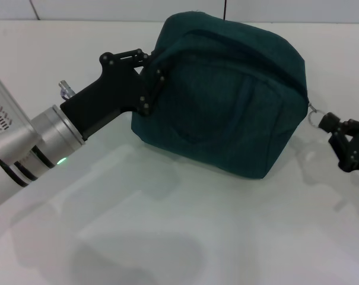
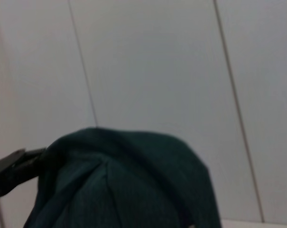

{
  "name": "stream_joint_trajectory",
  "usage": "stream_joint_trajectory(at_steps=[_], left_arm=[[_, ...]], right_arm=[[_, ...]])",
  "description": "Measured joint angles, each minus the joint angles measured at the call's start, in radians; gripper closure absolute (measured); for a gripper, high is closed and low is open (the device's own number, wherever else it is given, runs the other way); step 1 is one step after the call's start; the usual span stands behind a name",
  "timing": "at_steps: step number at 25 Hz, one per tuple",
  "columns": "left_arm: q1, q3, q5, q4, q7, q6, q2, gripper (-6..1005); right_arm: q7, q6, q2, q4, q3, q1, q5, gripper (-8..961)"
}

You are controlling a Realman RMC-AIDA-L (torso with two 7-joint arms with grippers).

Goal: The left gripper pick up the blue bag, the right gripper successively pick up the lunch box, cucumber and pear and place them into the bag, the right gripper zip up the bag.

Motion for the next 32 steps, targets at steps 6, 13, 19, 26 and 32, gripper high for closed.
stream_joint_trajectory(at_steps=[6,13,19,26,32], left_arm=[[-0.004,0.026,0.013,0.0,-0.011,0.001,0.001,867],[-0.011,0.029,-0.05,-0.047,-0.011,0.008,-0.008,869],[-0.013,0.022,-0.062,-0.064,-0.02,-0.002,-0.008,802],[-0.004,0.024,-0.153,-0.106,-0.044,0.027,-0.008,582],[-0.001,0.027,-0.156,-0.115,-0.045,0.044,-0.008,392]], right_arm=[[0.001,0.014,0.004,-0.01,0.003,0.014,-0.056,912],[0.013,0.005,0.004,-0.044,0.009,0.009,-0.05,911],[0.013,0.012,0.007,-0.049,0.009,0.01,-0.041,781],[0.003,0.004,0.007,-0.045,0.009,0.003,-0.03,480],[0.002,-0.035,0.009,-0.025,0.009,-0.012,0.025,351]])
